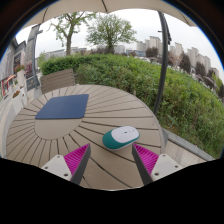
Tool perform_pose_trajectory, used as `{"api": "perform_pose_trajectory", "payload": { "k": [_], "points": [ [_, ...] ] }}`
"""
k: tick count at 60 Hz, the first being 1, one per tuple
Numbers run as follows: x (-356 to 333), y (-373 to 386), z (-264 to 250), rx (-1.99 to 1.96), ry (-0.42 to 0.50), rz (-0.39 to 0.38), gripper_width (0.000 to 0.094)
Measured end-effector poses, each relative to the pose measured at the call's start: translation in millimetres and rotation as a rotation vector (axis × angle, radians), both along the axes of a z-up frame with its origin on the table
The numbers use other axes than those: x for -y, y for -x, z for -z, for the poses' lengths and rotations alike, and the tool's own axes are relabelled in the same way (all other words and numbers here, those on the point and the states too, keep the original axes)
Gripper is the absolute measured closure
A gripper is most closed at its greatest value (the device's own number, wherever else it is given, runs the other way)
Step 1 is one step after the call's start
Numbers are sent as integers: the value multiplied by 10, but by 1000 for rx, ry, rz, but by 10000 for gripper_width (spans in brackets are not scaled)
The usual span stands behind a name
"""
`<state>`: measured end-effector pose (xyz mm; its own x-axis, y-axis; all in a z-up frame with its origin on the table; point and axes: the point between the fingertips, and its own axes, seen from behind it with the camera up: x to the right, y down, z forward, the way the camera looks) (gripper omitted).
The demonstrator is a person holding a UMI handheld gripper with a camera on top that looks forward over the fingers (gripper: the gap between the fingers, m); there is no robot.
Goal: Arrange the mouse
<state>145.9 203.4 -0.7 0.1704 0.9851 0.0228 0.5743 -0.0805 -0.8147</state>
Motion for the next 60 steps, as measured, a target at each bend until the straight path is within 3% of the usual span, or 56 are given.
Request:
{"api": "perform_pose_trajectory", "payload": {
  "k": [16, 52, 56, 57, 58, 60],
  "points": [
    [-89, 404, 111, 22, 23, 0, 74],
    [86, 929, 142, 46, 26, -107, 85],
    [76, 930, 148, 48, 13, -107, 200],
    [94, 933, 145, 47, 18, -112, 303],
    [78, 936, 147, 49, 10, -114, 486],
    [55, 930, 131, 54, 4, -110, 476]
  ]
}}
